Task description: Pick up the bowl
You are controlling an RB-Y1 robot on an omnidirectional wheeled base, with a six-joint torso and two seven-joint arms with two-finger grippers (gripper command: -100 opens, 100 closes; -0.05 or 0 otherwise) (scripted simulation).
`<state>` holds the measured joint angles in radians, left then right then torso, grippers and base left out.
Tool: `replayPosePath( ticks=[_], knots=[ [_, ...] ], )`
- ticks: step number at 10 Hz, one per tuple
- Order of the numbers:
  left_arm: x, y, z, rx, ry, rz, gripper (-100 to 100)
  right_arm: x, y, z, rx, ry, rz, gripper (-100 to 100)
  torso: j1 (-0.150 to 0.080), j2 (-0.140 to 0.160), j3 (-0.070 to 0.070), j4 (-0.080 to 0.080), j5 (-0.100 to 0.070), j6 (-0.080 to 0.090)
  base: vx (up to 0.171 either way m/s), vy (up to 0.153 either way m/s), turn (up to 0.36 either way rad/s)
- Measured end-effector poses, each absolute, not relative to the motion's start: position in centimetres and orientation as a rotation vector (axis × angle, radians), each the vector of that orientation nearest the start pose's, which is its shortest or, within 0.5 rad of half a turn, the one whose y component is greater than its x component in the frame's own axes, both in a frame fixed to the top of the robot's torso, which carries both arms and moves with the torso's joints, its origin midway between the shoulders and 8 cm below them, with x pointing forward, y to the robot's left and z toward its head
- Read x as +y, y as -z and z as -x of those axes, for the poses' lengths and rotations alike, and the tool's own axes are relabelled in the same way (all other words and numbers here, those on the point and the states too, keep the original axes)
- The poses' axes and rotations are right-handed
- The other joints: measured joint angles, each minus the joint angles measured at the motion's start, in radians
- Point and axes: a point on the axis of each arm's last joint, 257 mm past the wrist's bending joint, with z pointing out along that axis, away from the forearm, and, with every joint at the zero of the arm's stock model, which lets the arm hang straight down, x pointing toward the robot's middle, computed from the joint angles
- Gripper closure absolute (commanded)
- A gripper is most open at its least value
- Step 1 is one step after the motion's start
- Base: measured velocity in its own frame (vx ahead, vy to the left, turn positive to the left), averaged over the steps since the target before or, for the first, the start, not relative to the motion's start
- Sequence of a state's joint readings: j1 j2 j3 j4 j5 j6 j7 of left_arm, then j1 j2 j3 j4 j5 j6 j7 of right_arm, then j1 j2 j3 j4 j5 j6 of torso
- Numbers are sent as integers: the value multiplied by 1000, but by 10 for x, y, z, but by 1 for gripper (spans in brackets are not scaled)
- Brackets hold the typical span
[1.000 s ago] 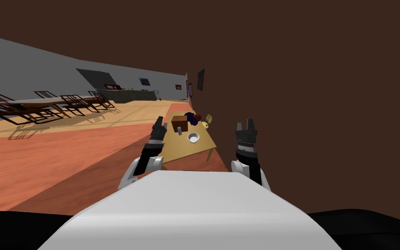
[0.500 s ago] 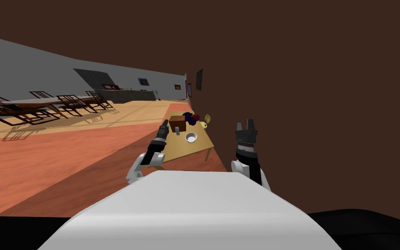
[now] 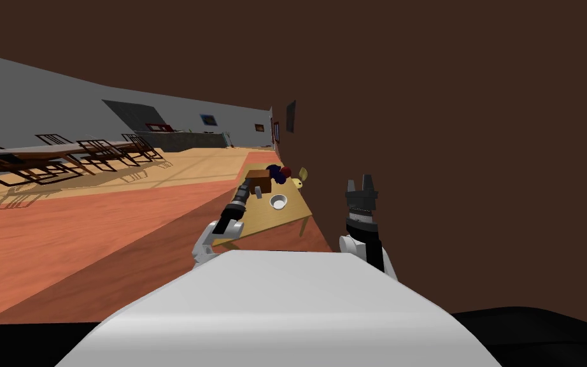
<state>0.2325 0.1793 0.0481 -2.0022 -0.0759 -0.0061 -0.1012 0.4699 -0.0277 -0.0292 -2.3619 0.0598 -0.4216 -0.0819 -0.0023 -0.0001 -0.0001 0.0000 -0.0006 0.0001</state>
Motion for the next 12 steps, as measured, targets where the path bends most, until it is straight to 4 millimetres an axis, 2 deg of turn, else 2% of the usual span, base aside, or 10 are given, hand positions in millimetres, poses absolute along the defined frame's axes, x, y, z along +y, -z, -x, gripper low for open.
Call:
replayPosePath(
  ticks=[1, 5, 12],
  knots=[
    [300, 120, -484, 1183, 941, 838, -100, -274, -56, -342, 624, -1326, -605, 0, -1, 0, 0, 0, 0, 0, 2, -40, -16],
    [318, 166, -504, 1288, 856, 911, -100, -274, -56, -342, 624, -1326, -605, 0, 0, 0, 0, 0, 0, 0, 0, -32, -32],
    [339, 232, -527, 1450, 722, 1026, -100, -274, -56, -342, 624, -1326, -605, 0, 1, 0, 0, 0, 0, 0, -2, -20, -47]
  ],
)
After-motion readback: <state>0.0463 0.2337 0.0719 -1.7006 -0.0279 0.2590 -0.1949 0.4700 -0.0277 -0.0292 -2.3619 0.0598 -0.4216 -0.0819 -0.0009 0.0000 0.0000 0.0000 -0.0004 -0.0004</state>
